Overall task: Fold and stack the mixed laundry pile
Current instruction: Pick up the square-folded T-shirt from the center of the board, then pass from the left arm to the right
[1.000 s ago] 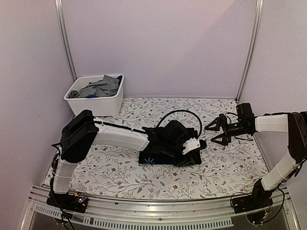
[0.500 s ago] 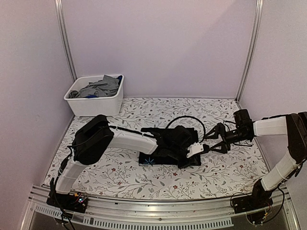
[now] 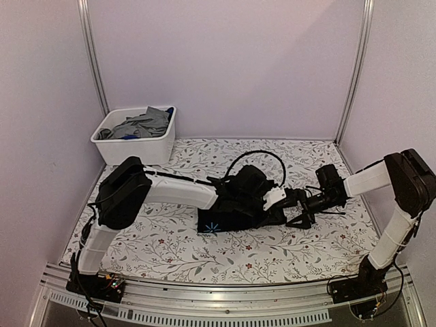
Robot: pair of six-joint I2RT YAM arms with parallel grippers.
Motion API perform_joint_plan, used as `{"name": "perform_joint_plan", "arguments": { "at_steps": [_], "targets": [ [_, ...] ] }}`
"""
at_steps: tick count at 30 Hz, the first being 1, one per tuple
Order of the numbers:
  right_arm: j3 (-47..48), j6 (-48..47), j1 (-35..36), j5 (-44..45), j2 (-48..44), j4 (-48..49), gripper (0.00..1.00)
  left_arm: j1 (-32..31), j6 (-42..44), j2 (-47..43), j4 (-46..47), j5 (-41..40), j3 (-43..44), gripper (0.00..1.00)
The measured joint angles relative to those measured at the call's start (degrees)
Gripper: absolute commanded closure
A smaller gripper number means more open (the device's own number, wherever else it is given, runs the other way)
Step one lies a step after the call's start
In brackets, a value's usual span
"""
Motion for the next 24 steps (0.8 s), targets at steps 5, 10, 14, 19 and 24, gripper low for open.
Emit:
{"name": "perform_joint_plan", "arguments": {
  "at_steps": [5, 10, 14, 19, 24],
  "targets": [
    [0.04, 4.63, 1.16, -1.44, 1.84, 4.35, 0.23, 0.11, -0.04, -2.16, 0.00, -0.09, -0.20, 1.00],
    [1.97, 9.22, 2.32, -2.34, 5.55, 8.85, 0.30, 0.15, -0.04, -4.04, 0.04, 0.66, -1.29, 1.00],
    [5.97, 10.88, 2.56, -2.47, 9.44, 10.49, 0.39, 0.13, -0.02, -4.92, 0.04, 1.40, -2.36, 1.00],
    [11.30, 12.37, 2.56, -2.86, 14.86, 11.96, 0.55, 0.07, 0.11, -5.11, 0.04, 2.10, -3.37, 1.00],
    [14.08, 12.79, 2.58, -3.41, 18.18, 12.61, 0.87, 0.07, 0.26, -5.14, 0.07, 2.16, -3.41, 1.00]
  ]
}}
